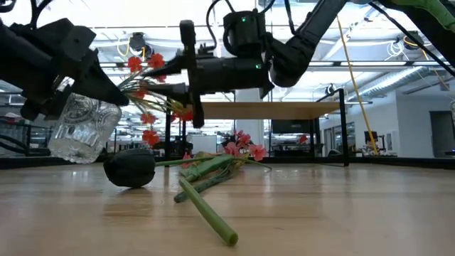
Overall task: Pick and place flowers into a vace then onto a shelf
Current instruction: Put the orange flowers into the left transparent vase
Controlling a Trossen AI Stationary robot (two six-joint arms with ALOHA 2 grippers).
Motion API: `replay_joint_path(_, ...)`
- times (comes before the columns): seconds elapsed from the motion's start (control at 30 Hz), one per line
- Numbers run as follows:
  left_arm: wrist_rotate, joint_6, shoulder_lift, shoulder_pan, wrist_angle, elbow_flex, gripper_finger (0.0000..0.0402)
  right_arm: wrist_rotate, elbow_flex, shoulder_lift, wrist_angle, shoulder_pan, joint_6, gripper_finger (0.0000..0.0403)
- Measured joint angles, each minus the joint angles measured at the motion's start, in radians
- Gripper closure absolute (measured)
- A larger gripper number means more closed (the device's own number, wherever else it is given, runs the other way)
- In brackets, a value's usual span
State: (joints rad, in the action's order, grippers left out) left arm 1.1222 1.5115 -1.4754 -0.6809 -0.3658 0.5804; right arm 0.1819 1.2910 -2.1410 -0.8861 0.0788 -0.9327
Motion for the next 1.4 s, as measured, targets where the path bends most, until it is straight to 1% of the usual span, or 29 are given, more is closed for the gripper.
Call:
replay_joint_path(0.17,0.010,-0.129,-0.006,0.016,0.117,0.000,0.0072,0.007,0.002,-0.001,-0.009,-0.002,-0.044,0.0288)
replay_joint_path(0.23,-0.009,-0.160,-0.006,0.029,0.130,0.000,0.0072,0.044,0.002,0.000,-0.016,0.000,-0.070,0.0285)
replay_joint_path(0.3,-0.002,-0.177,-0.006,0.037,0.148,0.000,0.0072,0.054,0.002,0.000,-0.016,-0.003,-0.098,0.0283)
replay_joint_path(0.37,0.009,-0.191,-0.006,0.043,0.174,0.000,0.0072,0.054,0.002,-0.001,-0.030,-0.013,-0.081,0.0280)
replay_joint_path(0.43,-0.002,-0.241,-0.006,0.053,0.195,0.000,0.0072,0.059,0.002,-0.001,-0.040,-0.017,-0.041,0.0278)
replay_joint_path(0.5,-0.014,-0.288,-0.006,0.060,0.234,0.000,0.0072,0.066,0.002,-0.001,-0.041,-0.017,-0.044,0.0278)
replay_joint_path(0.67,-0.022,-0.369,-0.006,0.065,0.295,0.000,0.0072,0.160,0.002,-0.001,-0.042,-0.017,-0.051,0.0277)
replay_joint_path(0.8,-0.022,-0.420,-0.006,0.066,0.351,0.000,0.0072,0.139,0.001,-0.001,-0.026,-0.031,-0.033,0.0277)
replay_joint_path(0.87,-0.024,-0.430,-0.006,0.066,0.349,0.000,0.0072,0.138,0.002,0.001,0.034,-0.028,-0.068,0.0277)
replay_joint_path(0.93,-0.027,-0.422,-0.006,0.067,0.342,-0.001,0.0072,0.135,0.001,0.001,0.078,-0.027,-0.064,0.0277)
replay_joint_path(1.2,-0.026,-0.410,-0.005,0.066,0.353,0.001,0.0072,0.101,0.000,-0.001,0.051,-0.034,0.052,0.0277)
replay_joint_path(1.3,-0.052,-0.421,-0.005,0.066,0.365,0.001,0.0072,0.059,0.000,0.000,0.047,-0.025,0.030,0.0277)
replay_joint_path(1.4,-0.045,-0.459,-0.005,0.066,0.403,0.001,0.0072,0.055,0.000,-0.001,0.052,-0.014,0.023,0.0277)
